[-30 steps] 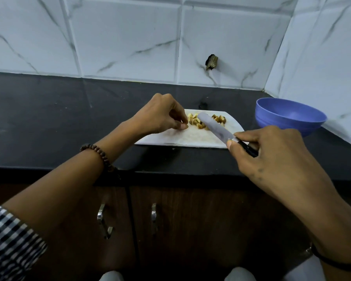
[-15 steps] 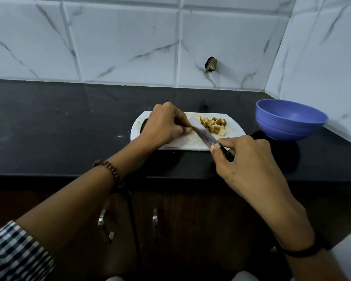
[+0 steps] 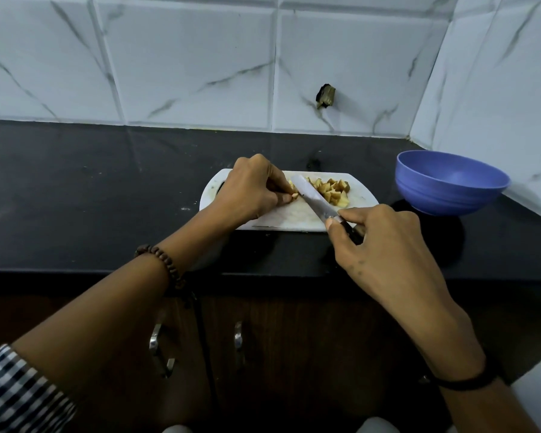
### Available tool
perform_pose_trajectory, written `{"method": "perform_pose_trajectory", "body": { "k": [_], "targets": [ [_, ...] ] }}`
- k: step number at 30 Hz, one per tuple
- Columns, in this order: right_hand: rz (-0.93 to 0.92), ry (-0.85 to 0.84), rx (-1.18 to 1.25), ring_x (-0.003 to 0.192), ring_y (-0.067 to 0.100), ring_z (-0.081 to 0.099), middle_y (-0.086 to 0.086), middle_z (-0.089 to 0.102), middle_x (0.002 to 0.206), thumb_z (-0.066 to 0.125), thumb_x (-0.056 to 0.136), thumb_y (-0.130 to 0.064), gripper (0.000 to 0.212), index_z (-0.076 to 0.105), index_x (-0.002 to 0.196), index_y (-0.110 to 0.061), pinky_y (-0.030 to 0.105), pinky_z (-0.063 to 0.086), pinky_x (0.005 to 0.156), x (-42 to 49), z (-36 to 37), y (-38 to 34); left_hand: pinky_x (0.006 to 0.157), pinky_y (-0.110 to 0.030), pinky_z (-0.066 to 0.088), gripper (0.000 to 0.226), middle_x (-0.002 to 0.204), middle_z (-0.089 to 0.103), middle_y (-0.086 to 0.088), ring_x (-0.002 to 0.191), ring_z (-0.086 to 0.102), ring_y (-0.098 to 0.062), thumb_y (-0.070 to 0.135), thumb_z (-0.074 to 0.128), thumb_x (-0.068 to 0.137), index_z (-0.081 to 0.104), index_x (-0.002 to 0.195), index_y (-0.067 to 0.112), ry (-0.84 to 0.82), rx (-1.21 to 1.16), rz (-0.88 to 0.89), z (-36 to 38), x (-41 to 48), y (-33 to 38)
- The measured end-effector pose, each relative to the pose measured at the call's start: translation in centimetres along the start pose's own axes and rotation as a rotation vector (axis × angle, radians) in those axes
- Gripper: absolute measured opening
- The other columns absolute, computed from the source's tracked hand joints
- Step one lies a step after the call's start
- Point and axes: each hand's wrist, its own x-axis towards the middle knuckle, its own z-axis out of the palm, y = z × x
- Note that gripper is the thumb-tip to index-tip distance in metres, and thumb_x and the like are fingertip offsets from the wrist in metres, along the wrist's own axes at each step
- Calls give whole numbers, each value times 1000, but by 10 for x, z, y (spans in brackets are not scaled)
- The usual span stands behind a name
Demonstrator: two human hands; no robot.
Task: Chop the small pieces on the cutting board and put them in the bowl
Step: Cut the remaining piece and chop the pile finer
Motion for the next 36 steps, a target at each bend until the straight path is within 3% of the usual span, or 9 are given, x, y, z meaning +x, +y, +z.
{"method": "perform_pose_trajectory", "body": {
  "k": [5, 10, 13, 18, 22, 25, 27, 30, 36],
  "targets": [
    [-1, -51, 5, 61, 4, 53, -12, 51, 73, 52, 98, -43, 36, 64, 128, -29, 11, 33, 46, -1, 2, -6, 80, -27, 59, 12, 83, 76, 1, 78, 70, -5, 14, 79, 80, 80, 92, 15, 33, 24, -5, 0, -2, 0],
    [27, -82, -31, 72, 10, 57, -1, 58, 88, 52, 98, -42, 34, 65, 124, -24, 27, 53, 61, 3, 6, -12, 78, -25, 59, 9, 81, 75, 1, 76, 68, -5, 12, 79, 80, 80, 89, 15, 58, 59, 13, 1, -4, 3],
    [61, -116, -86, 72, 9, 54, -1, 52, 89, 52, 99, -40, 33, 62, 122, -19, 25, 45, 59, 9, 7, -21, 76, -25, 57, 9, 80, 75, 0, 76, 68, -7, 13, 78, 80, 80, 88, 15, 72, 65, 21, 4, -4, 3],
    [64, -214, -181, 73, 10, 52, -1, 48, 87, 49, 100, -41, 33, 58, 125, -21, 25, 40, 58, 4, 6, -27, 60, -4, 39, 11, 82, 75, 0, 73, 60, -3, 12, 75, 82, 80, 91, 13, 103, 70, 1, 7, -3, 3],
    [47, -220, -190, 65, 7, 49, -7, 42, 79, 50, 98, -44, 34, 60, 126, -26, 19, 37, 51, -9, -14, -20, 55, 2, 37, 9, 78, 70, 4, 68, 57, -1, 16, 73, 84, 78, 91, 12, 83, 92, -1, 6, -4, 0],
    [31, -171, -119, 62, 8, 56, -6, 55, 76, 53, 97, -42, 32, 67, 121, -25, 20, 44, 51, -14, -29, -15, 57, -2, 36, 11, 83, 70, 2, 76, 61, -7, 16, 69, 84, 76, 91, 11, 103, 128, -14, 7, -4, -3],
    [13, -103, -103, 61, 7, 55, -3, 58, 77, 53, 98, -42, 34, 66, 125, -26, 19, 39, 48, -14, -30, -12, 66, -11, 39, 16, 92, 72, 1, 81, 58, -9, 14, 65, 84, 75, 96, 12, 116, 153, -19, 8, -4, -4],
    [10, -25, -100, 68, 7, 54, 2, 63, 92, 54, 98, -41, 39, 61, 133, -26, 16, 36, 50, -10, -29, -7, 78, -24, 40, 24, 103, 71, 5, 98, 56, -17, 18, 63, 85, 74, 106, 19, 105, 191, 10, 9, -4, -3],
    [11, 0, -84, 67, 6, 54, 2, 63, 92, 56, 96, -41, 40, 62, 132, -24, 19, 40, 52, -2, -28, -1, 87, -41, 50, 23, 89, 73, 9, 98, 58, -19, 42, 65, 85, 76, 97, 26, 76, 237, 2, 12, 3, 0]
  ]
}}
